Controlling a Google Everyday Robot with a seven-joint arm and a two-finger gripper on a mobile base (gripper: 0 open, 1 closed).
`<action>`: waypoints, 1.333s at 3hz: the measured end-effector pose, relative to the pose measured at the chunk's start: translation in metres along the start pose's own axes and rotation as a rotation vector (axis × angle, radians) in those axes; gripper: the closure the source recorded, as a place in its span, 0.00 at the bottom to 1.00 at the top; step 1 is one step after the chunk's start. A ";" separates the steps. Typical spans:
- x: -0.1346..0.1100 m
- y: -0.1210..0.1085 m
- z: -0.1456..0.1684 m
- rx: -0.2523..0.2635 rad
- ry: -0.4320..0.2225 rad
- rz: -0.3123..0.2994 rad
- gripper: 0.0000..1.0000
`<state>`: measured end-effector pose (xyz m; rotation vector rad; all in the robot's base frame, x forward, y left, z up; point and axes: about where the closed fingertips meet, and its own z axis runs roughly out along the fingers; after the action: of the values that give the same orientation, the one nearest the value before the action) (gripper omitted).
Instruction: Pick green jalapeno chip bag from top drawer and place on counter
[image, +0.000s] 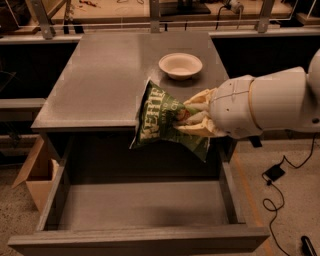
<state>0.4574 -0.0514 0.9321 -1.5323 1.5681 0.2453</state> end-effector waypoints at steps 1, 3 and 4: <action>0.019 -0.029 0.012 0.043 0.000 0.016 1.00; 0.043 -0.072 0.029 0.114 0.018 0.052 1.00; 0.060 -0.094 0.043 0.127 0.042 0.075 1.00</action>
Offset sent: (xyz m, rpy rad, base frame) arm 0.0833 -0.0298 -0.0167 0.0413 -0.0490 -0.1214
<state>0.5696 -0.0837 0.9067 -1.3902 1.6441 0.1536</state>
